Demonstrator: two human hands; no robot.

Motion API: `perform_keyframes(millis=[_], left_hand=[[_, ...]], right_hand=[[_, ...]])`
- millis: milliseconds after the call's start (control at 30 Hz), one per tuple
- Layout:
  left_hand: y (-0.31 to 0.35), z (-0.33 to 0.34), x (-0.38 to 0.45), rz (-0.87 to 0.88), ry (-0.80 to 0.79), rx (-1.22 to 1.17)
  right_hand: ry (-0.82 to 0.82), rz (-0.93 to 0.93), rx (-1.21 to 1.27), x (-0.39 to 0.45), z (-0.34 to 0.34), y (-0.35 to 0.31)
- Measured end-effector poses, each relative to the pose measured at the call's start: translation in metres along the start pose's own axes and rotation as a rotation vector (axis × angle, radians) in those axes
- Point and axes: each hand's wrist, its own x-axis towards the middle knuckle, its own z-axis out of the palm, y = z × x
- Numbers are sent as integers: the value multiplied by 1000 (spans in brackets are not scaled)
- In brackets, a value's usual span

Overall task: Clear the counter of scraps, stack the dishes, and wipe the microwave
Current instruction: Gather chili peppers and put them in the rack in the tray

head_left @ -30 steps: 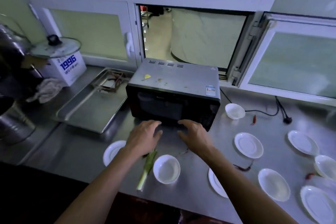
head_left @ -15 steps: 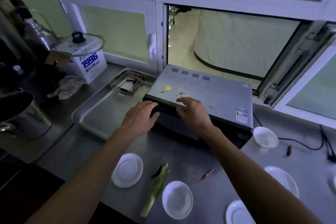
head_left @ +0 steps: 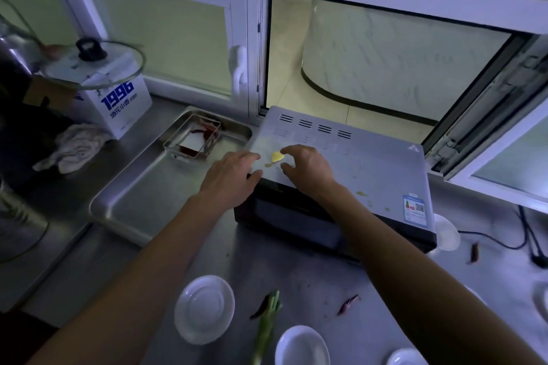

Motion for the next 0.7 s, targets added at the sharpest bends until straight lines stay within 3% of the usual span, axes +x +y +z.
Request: perform_keyframes(millis=[433, 700], left_hand=[[-47, 0, 41, 84, -50, -53], [-43, 4, 48, 155, -71, -81]], right_hand=[[-79, 97, -256, 39, 19, -13], [24, 128, -151, 38, 20, -18]])
